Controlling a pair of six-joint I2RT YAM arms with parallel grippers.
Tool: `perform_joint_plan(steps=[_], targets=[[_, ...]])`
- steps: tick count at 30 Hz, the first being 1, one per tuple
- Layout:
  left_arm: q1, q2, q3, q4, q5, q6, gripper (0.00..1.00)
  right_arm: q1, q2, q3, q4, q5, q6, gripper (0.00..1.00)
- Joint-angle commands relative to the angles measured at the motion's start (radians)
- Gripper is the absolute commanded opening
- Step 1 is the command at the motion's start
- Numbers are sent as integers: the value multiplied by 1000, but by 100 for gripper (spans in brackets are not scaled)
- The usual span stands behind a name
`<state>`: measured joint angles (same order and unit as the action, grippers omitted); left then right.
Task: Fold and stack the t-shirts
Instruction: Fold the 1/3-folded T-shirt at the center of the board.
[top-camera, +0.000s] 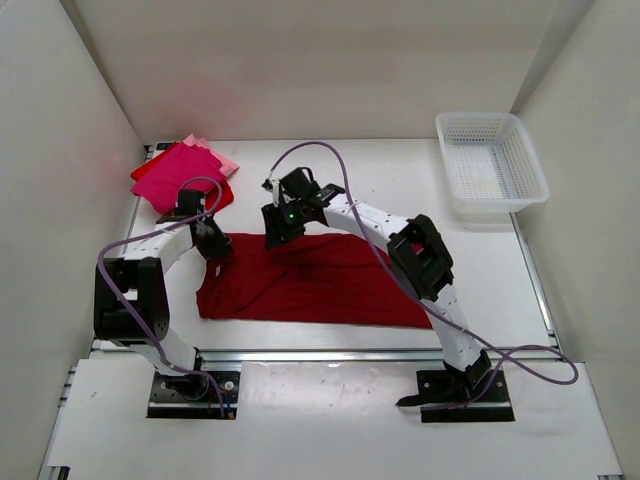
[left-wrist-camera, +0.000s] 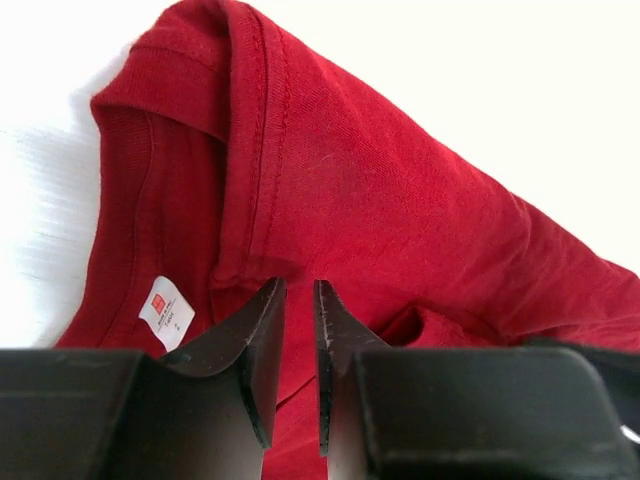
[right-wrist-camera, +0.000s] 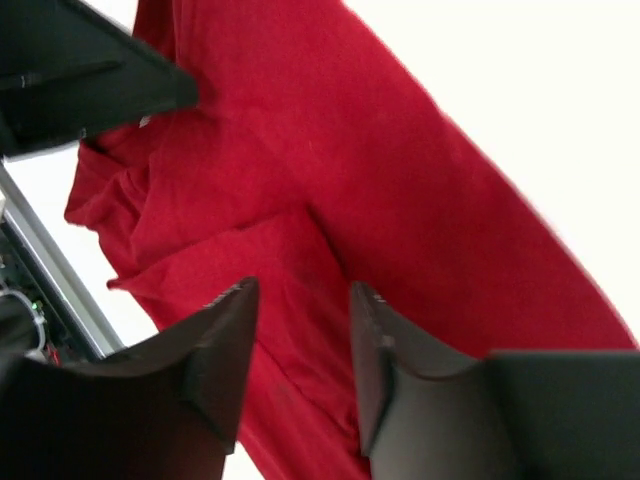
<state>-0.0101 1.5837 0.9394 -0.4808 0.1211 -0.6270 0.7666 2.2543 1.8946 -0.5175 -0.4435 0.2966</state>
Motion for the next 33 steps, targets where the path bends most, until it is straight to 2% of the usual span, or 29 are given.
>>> perform_joint_plan(steps=[1,7,17,18,19,22,25,30,33], targets=[[4,-8,6,22,19,29,28,10,21,103,1,0,-7,41],[-16,1,2,19,15,36,29,13,111,175,-3,-23,16,43],[-5,22,12,37,54,33,26,74,159,172,7,-50,44,40],[-8,21,13,34,48,32,26,73,166,173,10,-55,39,37],[-8,24,15,39,49,42,26,77,160,170,10,-52,41,28],[-7,38,19,33,51,42,26,82,160,182,-1,-44,42,11],[-4,56,36,30,35,53,25,92,134,198,-56,-20,26,0],[4,93,53,41,25,59,24,112,30,133,-87,3,1,0],[5,114,71,39,-1,67,24,129,-2,118,-163,6,-20,0]])
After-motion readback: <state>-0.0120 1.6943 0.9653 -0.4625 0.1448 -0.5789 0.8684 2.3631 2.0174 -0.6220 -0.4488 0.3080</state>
